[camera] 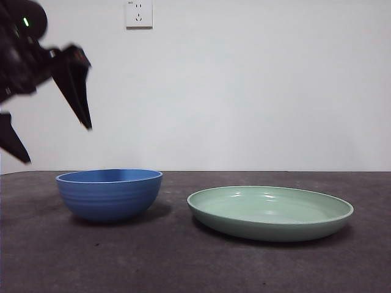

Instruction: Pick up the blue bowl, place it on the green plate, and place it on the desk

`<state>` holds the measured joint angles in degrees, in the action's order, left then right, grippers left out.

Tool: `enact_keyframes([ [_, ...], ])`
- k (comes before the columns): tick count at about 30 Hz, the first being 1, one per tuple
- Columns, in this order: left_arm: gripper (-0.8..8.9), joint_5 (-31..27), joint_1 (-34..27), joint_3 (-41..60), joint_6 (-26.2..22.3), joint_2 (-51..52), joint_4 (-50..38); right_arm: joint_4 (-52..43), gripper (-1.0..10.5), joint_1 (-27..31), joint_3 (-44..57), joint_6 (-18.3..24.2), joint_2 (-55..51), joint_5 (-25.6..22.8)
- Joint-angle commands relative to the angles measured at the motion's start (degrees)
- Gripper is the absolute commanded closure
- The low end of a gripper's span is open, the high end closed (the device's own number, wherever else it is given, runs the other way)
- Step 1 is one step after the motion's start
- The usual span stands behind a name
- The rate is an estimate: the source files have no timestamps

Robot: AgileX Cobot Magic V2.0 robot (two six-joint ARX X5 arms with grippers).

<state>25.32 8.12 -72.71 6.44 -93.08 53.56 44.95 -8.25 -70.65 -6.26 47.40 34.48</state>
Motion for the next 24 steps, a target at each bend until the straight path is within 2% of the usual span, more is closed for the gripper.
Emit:
enact_keyframes([
  [1,0.73,0.3,0.3,-1.2,-1.3,-3.8,-1.8,-0.3,2.6,-0.2,-1.0,0.3,0.5,0.0],
  [11,0.85,0.2,1.9,-1.2,-1.1,-12.5,-5.7,1.8,2.6,-0.2,-1.0,0.3,0.5,0.0],
  [13,1.54,0.2,2.1,-1.2,-1.0,-13.3,-6.2,2.3,2.6,-0.2,-1.0,0.3,0.5,0.0],
  [19,4.54,-0.3,2.1,-1.2,-0.9,-14.5,-7.1,3.6,2.6,-0.2,-1.0,0.3,0.5,0.0],
  [24,6.02,-0.4,2.1,-1.2,-0.8,-14.5,-7.8,3.6,2.6,-0.2,-1.0,0.3,0.5,0.0],
])
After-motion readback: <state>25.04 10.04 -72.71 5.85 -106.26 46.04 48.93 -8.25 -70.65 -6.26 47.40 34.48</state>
